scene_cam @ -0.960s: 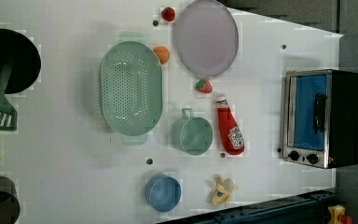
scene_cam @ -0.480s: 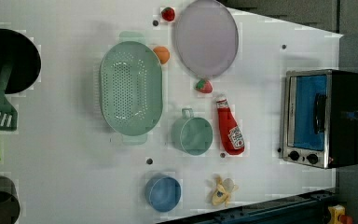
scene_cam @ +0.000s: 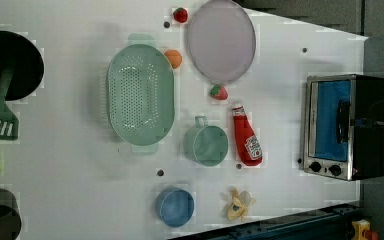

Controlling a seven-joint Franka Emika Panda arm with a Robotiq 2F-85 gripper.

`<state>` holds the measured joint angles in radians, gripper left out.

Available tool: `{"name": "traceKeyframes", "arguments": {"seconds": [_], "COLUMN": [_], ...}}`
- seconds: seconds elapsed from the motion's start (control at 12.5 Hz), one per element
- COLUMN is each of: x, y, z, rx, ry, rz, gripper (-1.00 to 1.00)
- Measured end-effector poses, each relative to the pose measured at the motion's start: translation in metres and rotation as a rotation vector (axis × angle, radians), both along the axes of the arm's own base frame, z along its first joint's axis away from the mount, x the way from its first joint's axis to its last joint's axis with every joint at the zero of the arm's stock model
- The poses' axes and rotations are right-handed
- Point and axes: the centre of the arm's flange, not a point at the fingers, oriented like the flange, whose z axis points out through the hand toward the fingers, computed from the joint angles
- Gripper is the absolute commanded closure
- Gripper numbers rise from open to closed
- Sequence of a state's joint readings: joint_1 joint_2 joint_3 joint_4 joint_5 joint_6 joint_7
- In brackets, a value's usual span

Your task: Flap open oven.

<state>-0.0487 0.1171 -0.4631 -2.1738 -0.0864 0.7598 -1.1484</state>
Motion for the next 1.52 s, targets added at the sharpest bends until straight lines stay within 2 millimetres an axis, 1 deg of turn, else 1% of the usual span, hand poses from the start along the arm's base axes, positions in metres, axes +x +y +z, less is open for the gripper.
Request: {"name": "traceKeyframes", "arguments": {"seconds": [0.24,0.48,0.64,0.8,0.88,1.12,1.28,1.52], "x": [0.004,0.006,0.009,0.012,0.014,0.022,0.026,0.032], "y": [-0.003,0.003,0.008,0.012,0.016,0.044,0.064,0.103], "z": [-0.020,-0.040,-0.041,-0.039,-0.041,-0.047,-0.052,-0.065], "rx": [-0.018,-0.016,-0.030,-0.080,-0.116,-0.232,-0.282,-0.335], "ry": [0.009,0.027,0.040,0.056,0.077,0.131,0.135,0.133], "rz": [0.005,0.017,0.040,0.080,0.109,0.186,0.190,0.163], "gripper": [0.65,0.65,0.65,0.65,0.65,0.65,0.65,0.65]}}
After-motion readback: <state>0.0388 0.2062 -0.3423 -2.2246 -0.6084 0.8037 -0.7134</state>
